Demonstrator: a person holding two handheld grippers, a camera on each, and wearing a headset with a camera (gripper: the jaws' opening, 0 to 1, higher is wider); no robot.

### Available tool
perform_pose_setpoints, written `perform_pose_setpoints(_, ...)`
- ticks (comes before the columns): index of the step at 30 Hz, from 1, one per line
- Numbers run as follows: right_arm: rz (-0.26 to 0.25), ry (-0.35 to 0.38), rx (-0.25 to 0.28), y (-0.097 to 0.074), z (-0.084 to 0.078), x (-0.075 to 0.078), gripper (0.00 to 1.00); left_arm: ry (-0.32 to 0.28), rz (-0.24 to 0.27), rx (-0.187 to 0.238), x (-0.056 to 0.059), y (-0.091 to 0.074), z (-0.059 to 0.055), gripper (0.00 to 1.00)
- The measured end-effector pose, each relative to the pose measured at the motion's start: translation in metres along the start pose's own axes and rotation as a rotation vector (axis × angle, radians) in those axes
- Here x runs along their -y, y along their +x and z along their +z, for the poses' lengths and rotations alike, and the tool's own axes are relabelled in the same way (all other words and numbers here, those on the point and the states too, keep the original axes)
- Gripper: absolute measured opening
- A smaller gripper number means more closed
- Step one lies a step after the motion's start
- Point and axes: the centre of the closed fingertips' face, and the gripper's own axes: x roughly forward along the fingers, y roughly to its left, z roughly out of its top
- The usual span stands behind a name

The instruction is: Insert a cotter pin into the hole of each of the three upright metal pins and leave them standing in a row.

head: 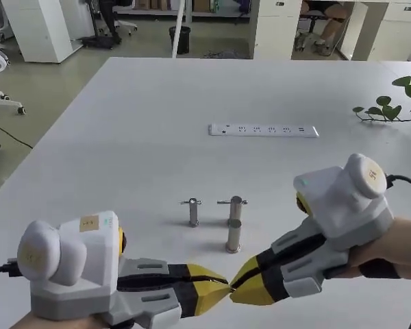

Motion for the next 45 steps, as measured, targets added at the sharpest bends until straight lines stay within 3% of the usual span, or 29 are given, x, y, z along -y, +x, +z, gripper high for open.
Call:
perform_pose_setpoints(8,-0.016,-0.096,-0.051,-0.001,0.0,-0.001,0.0,-0.011,-0.007,0.004,0.0,0.001,0.0,0.0)
perform_pose_setpoints(13,-0.064,-0.153,-0.129,-0.003,-0.005,0.005,0.0,0.005,0.014,-0.006,-0.003,0.006,-0.002,0.01)
perform_pose_setpoints(18,-0.083,-0.203,-0.215,-0.003,-0.012,0.007,0.0,0.052,0.04,-0.049,-0.007,0.012,-0.008,0.03)
perform_pose_setpoints(21,-0.114,-0.208,-0.266,-0.006,-0.018,0.015,0.0,0.076,0.071,-0.067,-0.013,0.013,-0.011,0.04)
perform_pose_setpoints(29,-0.214,-0.155,-0.33,-0.02,-0.026,0.039,0.0,0.078,0.125,-0.062,-0.023,0.012,-0.011,0.11)
perform_pose_setpoints(36,-0.263,-0.156,-0.378,-0.027,-0.029,0.051,0.0,0.091,0.186,-0.054,-0.033,0.012,-0.013,0.17)
perform_pose_setpoints(45,-0.319,-0.163,-0.448,-0.035,-0.03,0.071,0.0,0.097,0.31,-0.049,-0.059,0.01,-0.011,0.22)
